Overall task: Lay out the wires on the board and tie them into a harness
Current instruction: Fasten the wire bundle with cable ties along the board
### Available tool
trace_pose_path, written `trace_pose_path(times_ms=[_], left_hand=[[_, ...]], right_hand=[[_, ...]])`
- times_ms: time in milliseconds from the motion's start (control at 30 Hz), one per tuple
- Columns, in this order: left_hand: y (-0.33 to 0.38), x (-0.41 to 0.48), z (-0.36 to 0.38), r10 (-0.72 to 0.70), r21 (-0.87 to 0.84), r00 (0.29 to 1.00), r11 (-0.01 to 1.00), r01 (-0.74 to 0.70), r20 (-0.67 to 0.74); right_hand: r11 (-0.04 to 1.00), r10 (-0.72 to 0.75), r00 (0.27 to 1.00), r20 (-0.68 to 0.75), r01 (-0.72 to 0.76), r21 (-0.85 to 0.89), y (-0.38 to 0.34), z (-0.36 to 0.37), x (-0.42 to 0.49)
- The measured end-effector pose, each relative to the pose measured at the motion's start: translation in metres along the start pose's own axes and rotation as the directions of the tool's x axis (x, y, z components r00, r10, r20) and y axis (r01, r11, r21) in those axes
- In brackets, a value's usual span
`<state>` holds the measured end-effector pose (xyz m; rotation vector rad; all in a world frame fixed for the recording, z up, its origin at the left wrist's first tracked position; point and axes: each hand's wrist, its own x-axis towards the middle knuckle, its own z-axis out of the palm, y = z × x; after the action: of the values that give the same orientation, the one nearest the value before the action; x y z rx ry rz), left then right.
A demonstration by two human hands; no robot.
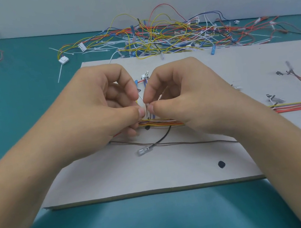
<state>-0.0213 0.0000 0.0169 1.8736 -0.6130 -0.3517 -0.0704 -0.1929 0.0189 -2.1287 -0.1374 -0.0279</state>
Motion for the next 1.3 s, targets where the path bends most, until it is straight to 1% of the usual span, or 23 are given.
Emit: trace_pose_path(times_ms=[400,567,733,1000,1300], left_hand=[[0.0042,-0.0006,0.0029,-0.059,-0.027,0.998,0.998,0.059,-0.015],[0.0042,-0.0004,0.0043,-0.073,-0.047,0.996,0.996,0.071,-0.043],[0.0032,-0.0008,0.0055,-0.088,-0.063,0.995,0.994,0.086,-0.039],[0.003,-0.0008,0.0035,-0.07,-0.056,0.997,0.996,0.068,-0.028],[0.0032,-0.0013,0.0049,-0.063,-0.027,0.997,0.998,0.062,-0.038]], right_hand=[[1.0,-0.01,0.999,0.048,0.01,0.006,-0.0007,0.0003,0.0],[1.0,-0.006,1.0,0.024,0.006,0.004,-0.0002,0.001,0.0007],[1.0,-0.004,1.0,-0.022,0.004,-0.004,-0.0005,0.0001,0.001],[1.0,-0.011,1.0,0.02,0.011,-0.007,-0.0022,0.0005,0.0005],[0.999,0.028,0.999,-0.041,-0.029,-0.026,-0.0004,-0.0008,0.0014]])
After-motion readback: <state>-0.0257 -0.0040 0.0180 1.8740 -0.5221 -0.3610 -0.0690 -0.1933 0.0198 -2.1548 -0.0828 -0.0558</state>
